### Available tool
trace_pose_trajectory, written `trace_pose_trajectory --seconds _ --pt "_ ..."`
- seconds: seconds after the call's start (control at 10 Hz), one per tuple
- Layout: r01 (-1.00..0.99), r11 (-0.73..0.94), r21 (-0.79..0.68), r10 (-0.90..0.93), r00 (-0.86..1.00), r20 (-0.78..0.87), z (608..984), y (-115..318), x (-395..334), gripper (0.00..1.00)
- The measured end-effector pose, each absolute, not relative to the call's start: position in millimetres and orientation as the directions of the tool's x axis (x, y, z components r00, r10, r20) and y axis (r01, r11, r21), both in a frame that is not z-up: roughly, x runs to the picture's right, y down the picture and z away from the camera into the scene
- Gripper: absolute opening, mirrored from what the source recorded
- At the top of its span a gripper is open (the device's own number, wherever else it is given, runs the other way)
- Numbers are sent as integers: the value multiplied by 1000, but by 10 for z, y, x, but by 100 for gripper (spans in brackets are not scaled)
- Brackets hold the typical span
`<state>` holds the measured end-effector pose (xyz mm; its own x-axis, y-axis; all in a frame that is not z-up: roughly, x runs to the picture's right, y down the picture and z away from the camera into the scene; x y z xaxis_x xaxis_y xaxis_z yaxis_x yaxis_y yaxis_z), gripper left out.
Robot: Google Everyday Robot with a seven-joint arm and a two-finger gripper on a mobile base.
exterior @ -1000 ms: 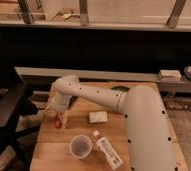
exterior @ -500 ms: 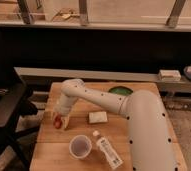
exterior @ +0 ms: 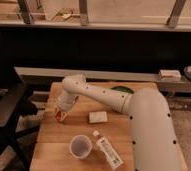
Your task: Place the pepper on the white sponge
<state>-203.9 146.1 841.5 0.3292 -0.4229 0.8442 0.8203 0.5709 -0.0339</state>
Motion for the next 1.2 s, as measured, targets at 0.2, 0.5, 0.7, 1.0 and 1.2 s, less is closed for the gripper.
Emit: trace_pose_trajectory --seconds 0.2,0.5,0.7,1.0,1.2 --pt "806 591 -9 -470 354 809 8274 1206 -1961 0" --pt "765 644 -17 -481 422 769 8039 1012 -1647 0" --pt "712 697 -78 -409 486 772 7874 1150 -1323 0" --pt "635 748 -194 -287 573 768 7775 1529 -866 0" --pt "587 768 -256 -223 620 752 7771 1747 -611 0"
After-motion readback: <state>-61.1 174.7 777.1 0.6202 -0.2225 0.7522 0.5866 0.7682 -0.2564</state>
